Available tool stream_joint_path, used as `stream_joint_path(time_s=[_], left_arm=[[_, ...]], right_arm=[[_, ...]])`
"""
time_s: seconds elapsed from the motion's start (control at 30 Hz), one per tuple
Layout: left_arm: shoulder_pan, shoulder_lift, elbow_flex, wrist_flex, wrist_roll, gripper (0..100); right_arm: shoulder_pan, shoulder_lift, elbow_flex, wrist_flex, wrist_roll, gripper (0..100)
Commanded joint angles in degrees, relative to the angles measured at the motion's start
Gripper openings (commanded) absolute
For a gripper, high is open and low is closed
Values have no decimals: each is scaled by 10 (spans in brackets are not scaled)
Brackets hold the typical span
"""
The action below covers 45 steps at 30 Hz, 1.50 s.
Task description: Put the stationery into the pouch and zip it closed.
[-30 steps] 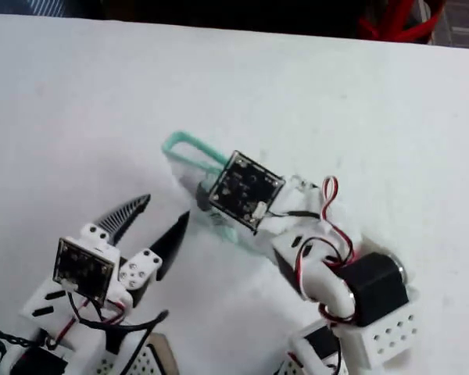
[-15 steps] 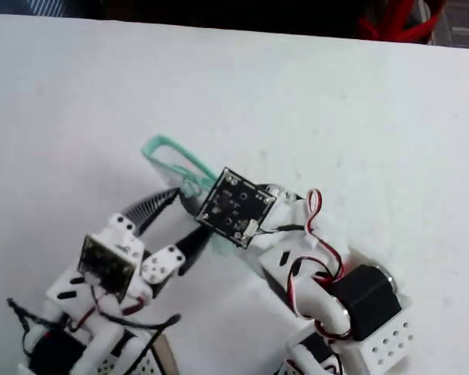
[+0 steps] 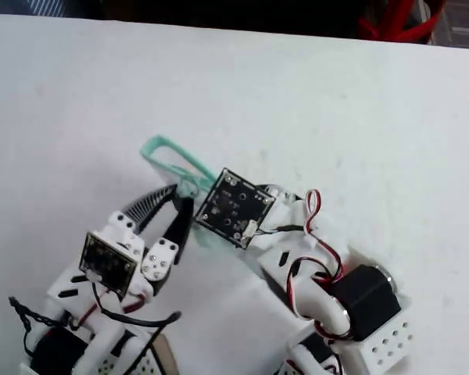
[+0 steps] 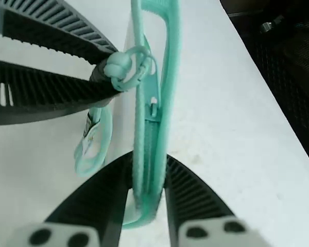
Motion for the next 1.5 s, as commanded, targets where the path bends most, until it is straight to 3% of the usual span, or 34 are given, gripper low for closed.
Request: stream_joint_path(time_s=[0.0,0.43,0.7,1.1,1.47], left_arm=[[0,1,-24,-6,-6,24],[-7,3,-107,12,-91,21],[-145,3,-104,-25,-94,21],[-253,3,-69,-72,-96,21],[-271,3,-3,-118,-96,21]], right_arm=[[-4,0,6,-1,-7,19],[13,0,29,-2,-7,19],[37,0,51,-10,-7,19],[36,-2,52,-7,-7,19],[7,-221,183,-51,-4,19]])
